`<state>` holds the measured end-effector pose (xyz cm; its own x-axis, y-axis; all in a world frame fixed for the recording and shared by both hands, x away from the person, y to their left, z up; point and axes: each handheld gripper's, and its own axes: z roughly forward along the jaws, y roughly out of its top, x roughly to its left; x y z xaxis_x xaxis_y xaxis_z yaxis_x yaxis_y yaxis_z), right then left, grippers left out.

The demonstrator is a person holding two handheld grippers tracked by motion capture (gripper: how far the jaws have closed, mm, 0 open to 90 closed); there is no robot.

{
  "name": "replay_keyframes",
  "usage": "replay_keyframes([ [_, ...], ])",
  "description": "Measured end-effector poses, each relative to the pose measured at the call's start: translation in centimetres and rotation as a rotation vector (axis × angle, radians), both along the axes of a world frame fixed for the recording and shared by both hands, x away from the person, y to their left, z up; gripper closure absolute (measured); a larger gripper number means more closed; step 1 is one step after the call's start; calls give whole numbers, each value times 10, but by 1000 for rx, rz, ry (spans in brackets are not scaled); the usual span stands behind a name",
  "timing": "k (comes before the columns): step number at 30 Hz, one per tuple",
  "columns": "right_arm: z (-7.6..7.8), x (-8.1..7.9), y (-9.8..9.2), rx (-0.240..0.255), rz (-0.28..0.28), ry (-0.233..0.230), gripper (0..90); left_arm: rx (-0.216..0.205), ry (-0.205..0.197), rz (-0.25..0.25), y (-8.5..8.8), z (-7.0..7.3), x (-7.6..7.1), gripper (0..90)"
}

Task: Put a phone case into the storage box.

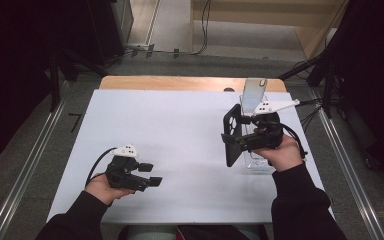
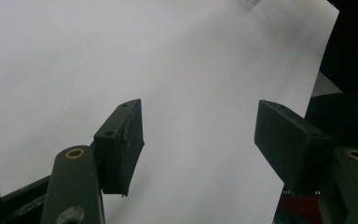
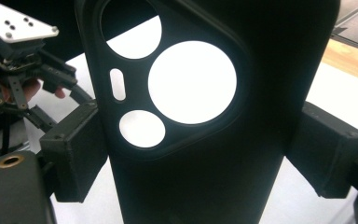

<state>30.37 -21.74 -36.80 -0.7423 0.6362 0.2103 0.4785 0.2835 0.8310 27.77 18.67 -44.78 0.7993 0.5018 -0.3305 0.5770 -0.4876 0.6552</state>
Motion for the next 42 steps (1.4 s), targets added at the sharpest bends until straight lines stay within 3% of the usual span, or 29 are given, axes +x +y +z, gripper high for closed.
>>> replay_keyframes([
  [8,5,6,-15,3,-92,-12,115,9,-20,72,11,-2,0,329],
  [16,6,11,-32,2,-225,-23,115,15,-27,153,23,-5,1,329],
  [23,3,17,-46,10,-359,-39,115,13,-28,165,25,-6,0,329],
  [28,1,23,-54,6,-440,-46,115,-5,-28,141,24,-5,-2,329],
  [42,-4,60,-73,-32,-569,-25,114,-19,-25,149,28,-5,-1,329],
])
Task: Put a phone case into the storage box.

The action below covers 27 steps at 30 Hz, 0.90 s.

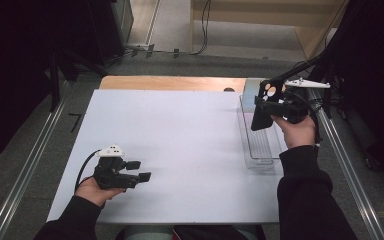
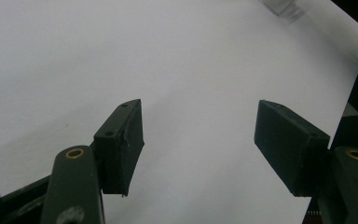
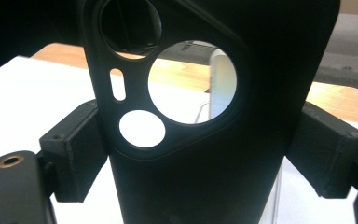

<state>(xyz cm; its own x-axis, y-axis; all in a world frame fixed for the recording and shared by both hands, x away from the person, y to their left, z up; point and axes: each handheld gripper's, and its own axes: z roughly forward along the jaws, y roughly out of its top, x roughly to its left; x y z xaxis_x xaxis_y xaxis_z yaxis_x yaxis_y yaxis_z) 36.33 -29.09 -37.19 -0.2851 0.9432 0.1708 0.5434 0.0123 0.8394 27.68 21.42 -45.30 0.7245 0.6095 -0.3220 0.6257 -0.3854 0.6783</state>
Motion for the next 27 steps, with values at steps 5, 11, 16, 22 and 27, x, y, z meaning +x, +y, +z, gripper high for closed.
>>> replay_keyframes([
  [5,-5,16,-4,19,-19,17,114,-1,0,1,0,0,0,328],
  [11,-17,37,-5,13,-66,42,114,-4,-6,-3,0,1,-1,329],
  [16,-28,55,0,-6,-97,64,113,-4,-8,-4,0,1,-1,329],
  [22,-39,71,3,-18,-131,47,112,-10,-7,-4,0,1,-1,329],
  [27,-50,83,5,-30,-153,58,111,-10,-5,-10,0,1,-1,329],
])
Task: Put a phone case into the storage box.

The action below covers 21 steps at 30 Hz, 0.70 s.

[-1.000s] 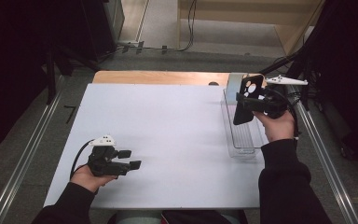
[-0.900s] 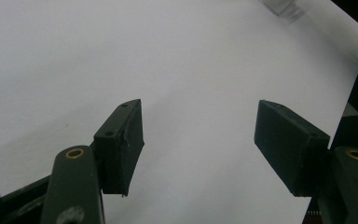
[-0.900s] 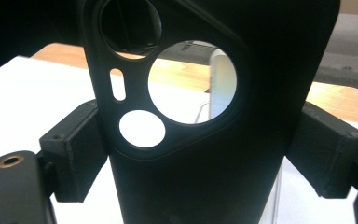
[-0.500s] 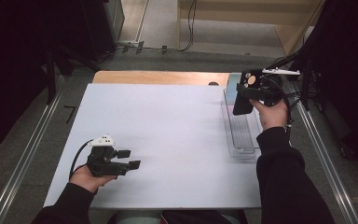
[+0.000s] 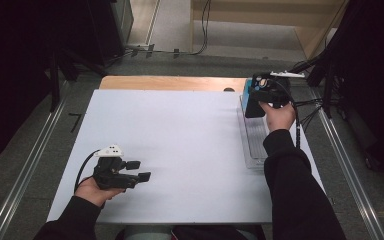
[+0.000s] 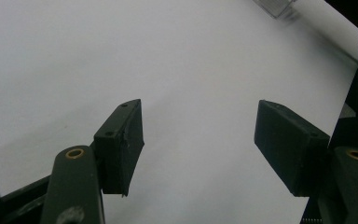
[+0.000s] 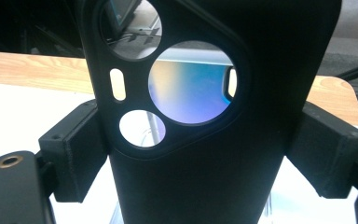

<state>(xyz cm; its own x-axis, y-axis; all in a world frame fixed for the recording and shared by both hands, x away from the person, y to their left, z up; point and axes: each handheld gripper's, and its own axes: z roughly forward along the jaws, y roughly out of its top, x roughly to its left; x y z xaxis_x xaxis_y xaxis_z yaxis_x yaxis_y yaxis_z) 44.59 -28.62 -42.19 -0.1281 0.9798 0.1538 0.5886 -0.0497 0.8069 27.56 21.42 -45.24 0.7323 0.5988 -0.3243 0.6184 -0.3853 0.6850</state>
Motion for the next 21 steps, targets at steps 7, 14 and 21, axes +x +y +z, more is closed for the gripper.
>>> replay_keyframes([
  [7,-14,11,6,-12,-16,6,109,-3,3,-6,-1,-1,0,329],
  [14,-25,18,10,-54,-35,9,107,-4,4,-5,-1,0,0,329],
  [21,-30,20,15,-84,-51,5,104,2,1,-6,-2,0,0,329],
])
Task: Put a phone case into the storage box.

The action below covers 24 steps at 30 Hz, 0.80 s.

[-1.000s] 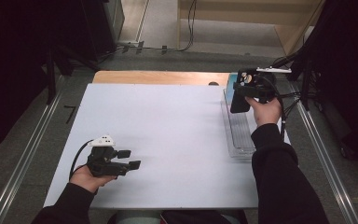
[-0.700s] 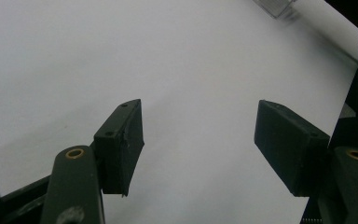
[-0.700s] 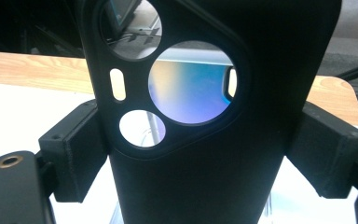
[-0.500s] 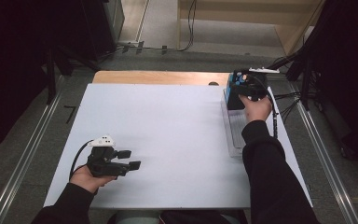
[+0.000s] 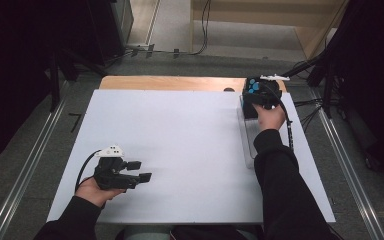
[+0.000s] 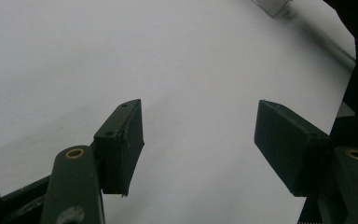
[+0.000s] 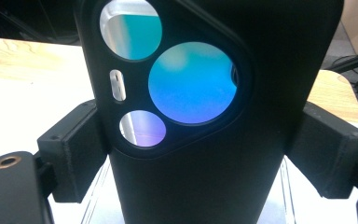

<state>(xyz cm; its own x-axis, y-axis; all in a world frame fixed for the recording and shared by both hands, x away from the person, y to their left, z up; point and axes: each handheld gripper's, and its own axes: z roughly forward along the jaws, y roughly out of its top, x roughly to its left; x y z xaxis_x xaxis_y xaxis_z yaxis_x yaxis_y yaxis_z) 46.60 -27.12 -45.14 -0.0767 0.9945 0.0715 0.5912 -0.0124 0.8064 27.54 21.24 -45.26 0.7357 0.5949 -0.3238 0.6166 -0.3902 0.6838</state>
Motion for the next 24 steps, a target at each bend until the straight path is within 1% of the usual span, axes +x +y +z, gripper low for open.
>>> replay_keyframes([
  [2,0,0,0,17,-2,-6,102,-1,0,0,0,0,0,329],
  [7,-1,0,0,4,19,-9,97,-2,-1,4,1,0,1,329],
  [8,-1,0,-1,10,24,-11,95,-3,0,5,2,0,1,329],
  [11,-1,0,-2,30,35,-4,66,-1,1,9,2,0,1,329],
  [13,-1,0,-3,36,41,-4,8,-1,0,8,2,0,1,329],
  [15,-1,0,-4,47,50,-2,7,-1,0,7,2,0,1,329],
  [18,0,-1,-5,46,58,-1,7,-1,0,9,2,0,1,329],
  [21,3,-3,-6,58,60,-10,7,-2,0,8,2,1,1,329],
  [24,6,-5,-6,59,67,-9,7,0,-1,7,2,1,1,329],
])
